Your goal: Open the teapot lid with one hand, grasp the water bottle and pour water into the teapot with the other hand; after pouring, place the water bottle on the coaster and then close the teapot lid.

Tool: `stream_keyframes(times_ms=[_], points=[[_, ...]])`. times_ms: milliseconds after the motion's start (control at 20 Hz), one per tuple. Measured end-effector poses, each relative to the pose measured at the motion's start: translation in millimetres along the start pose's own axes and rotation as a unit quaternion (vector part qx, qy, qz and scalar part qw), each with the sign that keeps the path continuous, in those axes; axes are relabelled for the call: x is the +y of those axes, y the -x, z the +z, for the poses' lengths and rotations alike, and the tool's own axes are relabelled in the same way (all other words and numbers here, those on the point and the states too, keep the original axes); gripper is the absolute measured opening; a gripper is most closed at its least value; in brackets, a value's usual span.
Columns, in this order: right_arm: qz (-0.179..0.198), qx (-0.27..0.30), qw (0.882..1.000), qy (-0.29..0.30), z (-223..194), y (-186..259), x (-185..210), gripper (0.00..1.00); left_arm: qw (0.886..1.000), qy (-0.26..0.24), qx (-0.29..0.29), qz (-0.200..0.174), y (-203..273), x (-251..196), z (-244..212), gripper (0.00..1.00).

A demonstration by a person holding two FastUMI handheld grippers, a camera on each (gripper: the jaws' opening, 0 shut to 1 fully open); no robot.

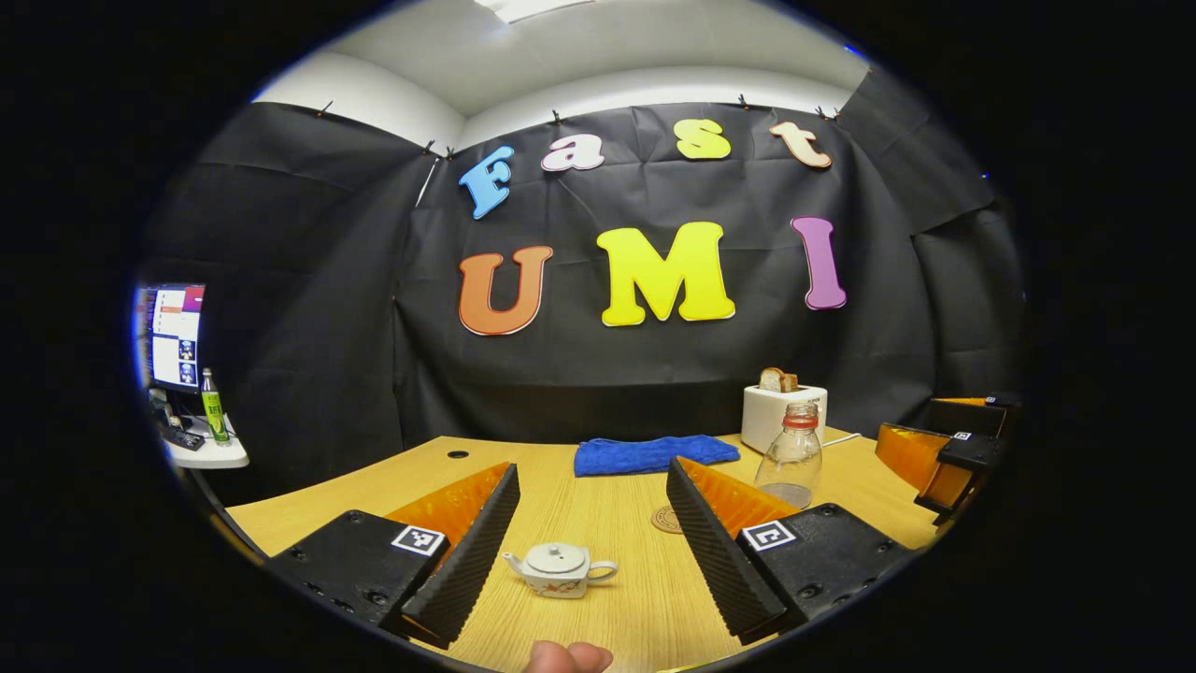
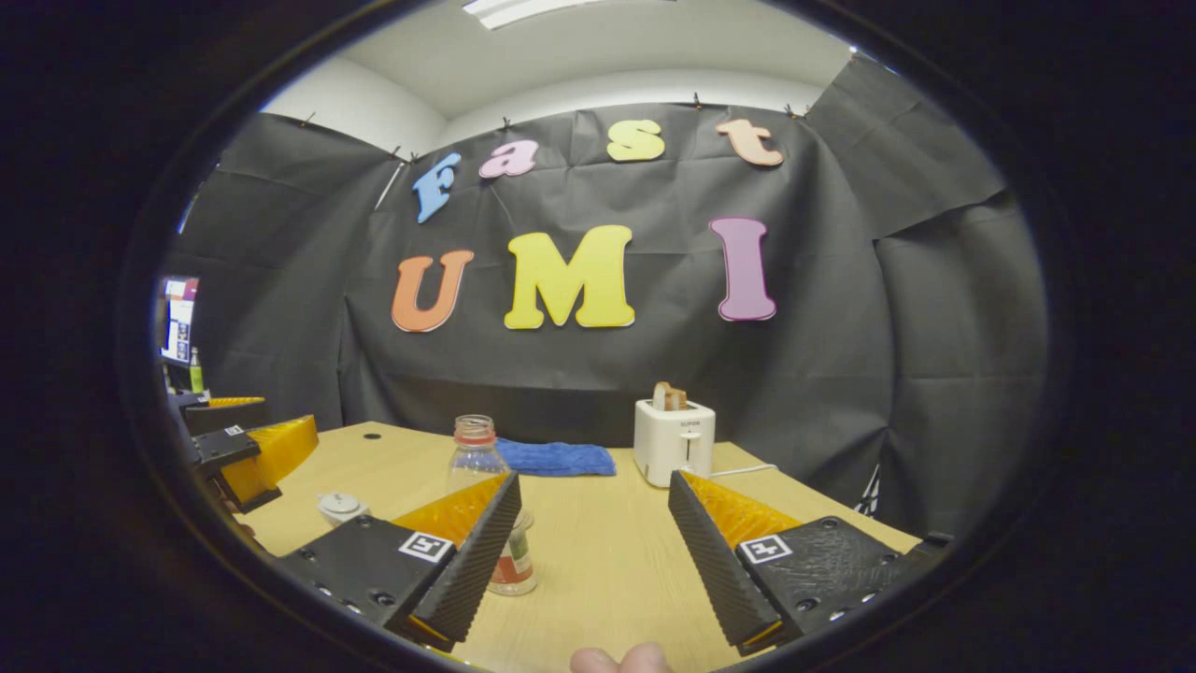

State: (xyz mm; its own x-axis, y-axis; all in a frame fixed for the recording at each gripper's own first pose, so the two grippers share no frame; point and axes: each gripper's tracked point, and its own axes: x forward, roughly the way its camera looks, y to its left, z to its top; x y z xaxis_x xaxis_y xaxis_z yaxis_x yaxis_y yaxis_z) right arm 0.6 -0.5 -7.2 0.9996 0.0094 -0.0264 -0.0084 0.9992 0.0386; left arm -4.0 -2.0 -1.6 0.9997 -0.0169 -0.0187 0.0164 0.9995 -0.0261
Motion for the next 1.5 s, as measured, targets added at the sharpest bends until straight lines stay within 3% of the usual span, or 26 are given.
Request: stream_keyframes(times_ms=[500,900,1450,1500], points=[[-0.002,0.002,1.000,0.006,-6.1,0.4,3.0,0.95,1.000,0.009,0.027,-0.007,2.6,4.3,-19.5,0.99],[-0.001,0.019,1.000,0.024,-22.1,-5.4,2.6,0.97,0.995,0.032,0.096,-0.012,-8.3,15.1,-64.3,0.99],[-0.023,0.031,0.999,0.029,-28.6,-11.0,-16.6,0.95,0.982,0.018,0.186,-0.022,-38.3,31.4,-107.8,0.62],[-0.025,0.032,0.999,0.030,-29.4,-11.8,-18.1,0.95,0.981,0.018,0.191,-0.023,-39.6,32.1,-109.4,0.53]])
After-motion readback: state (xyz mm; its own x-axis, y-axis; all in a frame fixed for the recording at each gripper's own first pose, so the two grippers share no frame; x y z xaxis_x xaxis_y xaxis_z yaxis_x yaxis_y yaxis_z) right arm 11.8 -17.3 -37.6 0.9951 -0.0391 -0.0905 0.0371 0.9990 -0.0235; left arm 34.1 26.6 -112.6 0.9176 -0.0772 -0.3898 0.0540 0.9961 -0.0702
